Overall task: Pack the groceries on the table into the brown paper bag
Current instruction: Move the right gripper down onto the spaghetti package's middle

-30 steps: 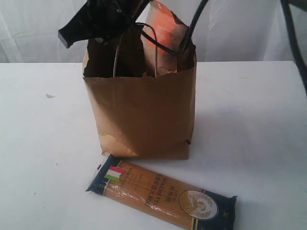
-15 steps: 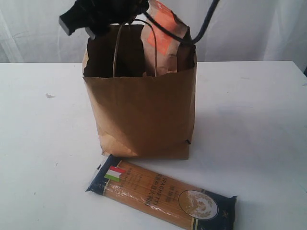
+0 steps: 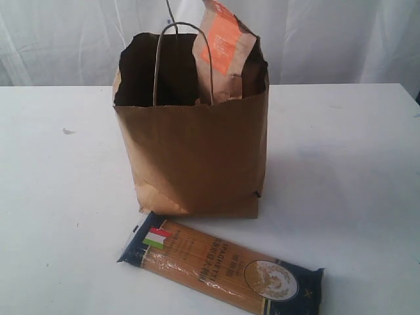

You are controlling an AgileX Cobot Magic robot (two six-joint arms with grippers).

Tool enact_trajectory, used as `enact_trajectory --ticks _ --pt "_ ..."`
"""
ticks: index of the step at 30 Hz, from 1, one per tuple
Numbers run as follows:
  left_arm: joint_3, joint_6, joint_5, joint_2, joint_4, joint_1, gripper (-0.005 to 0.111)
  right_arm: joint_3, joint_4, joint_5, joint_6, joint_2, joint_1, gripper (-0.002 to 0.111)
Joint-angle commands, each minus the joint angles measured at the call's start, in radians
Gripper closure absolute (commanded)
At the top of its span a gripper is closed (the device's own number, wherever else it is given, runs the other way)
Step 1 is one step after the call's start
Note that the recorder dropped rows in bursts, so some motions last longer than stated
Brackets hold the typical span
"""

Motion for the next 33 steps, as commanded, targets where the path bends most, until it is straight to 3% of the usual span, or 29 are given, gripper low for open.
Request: enact_trajectory --ticks 1,8,16,25,29,33 --pt "0.003 -0.002 -0.003 -0.005 -0.011 0.001 0.107 0.016 0.089 0.052 -0.088 -0.038 0.062 0.054" --pt "0.003 -0.002 -0.003 -0.005 -0.011 0.001 0.107 0.168 0.071 0.052 -0.104 -0.053 0.195 0.054" --pt "0.003 -0.002 -0.003 -0.005 -0.011 0.001 0.107 0.603 0.056 0.015 -0.099 -0.043 0.261 0.054" --pt "0.003 -0.002 -0.003 -0.005 -0.011 0.001 0.107 0.907 -0.066 -0.23 -0.041 0.034 0.259 0.054" --pt "0.003 -0.002 -0.003 -0.005 -0.011 0.001 0.107 0.976 -0.078 -0.352 -0.017 0.034 0.233 0.054" --pt "0.003 -0.002 -0.003 -0.005 -0.011 0.001 0.107 1.024 -0.078 -0.365 0.001 0.034 0.172 0.054"
